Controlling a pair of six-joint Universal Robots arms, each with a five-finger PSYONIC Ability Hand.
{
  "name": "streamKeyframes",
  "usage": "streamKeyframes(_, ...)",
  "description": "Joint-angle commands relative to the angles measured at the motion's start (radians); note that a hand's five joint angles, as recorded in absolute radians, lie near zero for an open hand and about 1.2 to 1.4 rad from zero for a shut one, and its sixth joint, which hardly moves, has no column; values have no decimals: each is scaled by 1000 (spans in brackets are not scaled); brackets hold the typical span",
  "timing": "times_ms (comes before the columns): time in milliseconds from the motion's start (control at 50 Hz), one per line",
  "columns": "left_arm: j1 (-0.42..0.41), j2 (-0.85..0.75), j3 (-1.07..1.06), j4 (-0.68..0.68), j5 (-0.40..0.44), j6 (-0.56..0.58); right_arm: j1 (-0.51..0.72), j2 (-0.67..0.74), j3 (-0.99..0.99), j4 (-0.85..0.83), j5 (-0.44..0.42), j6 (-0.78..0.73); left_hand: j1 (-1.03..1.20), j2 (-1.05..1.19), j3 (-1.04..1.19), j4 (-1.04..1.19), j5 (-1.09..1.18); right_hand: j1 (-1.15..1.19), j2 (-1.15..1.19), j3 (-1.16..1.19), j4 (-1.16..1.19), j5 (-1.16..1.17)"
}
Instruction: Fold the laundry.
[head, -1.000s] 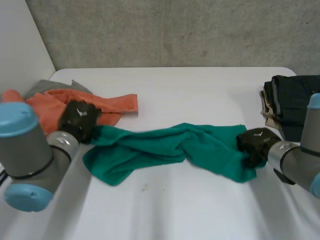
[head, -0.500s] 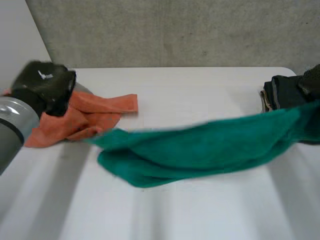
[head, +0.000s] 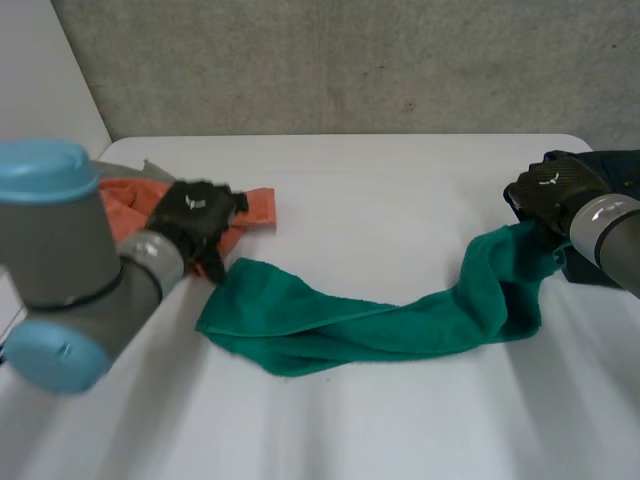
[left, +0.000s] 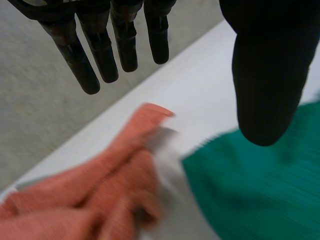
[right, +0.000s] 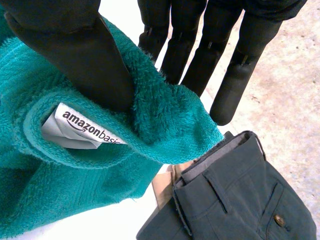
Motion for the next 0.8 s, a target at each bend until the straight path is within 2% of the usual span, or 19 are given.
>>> streamKeyframes(20, -18, 119, -234, 84, 7, -1, -32, -22, 49, -54, 2, 3, 79, 51, 49, 59, 57, 325, 229, 216, 208, 258)
streamKeyframes(180, -20, 29, -266, 127, 7, 8, -35, -22, 99, -68, 0, 3, 187, 160, 157, 168, 166, 325, 229, 216, 208, 258)
streamKeyframes(300, -6, -76, -211, 144, 8, 7, -37, -22, 132, -89, -6, 3, 243, 215, 213, 224, 221, 325, 229, 216, 208, 258)
streamKeyframes(360, -1, -109, -181, 155, 7, 8, -40, -22, 150, -105, -7, 5, 345, 318, 315, 326, 324, 325, 229, 216, 208, 258)
streamKeyframes(600, 6, -182, -79, 149, 10, 8, -40, -22, 190, -126, -7, 2, 519, 491, 489, 499, 497, 325, 229, 216, 208, 258)
streamKeyframes(800, 3, -225, -13, 120, 8, 11, -39, -21, 196, -126, -7, 2, 504, 477, 474, 485, 483, 325, 229, 216, 208, 258)
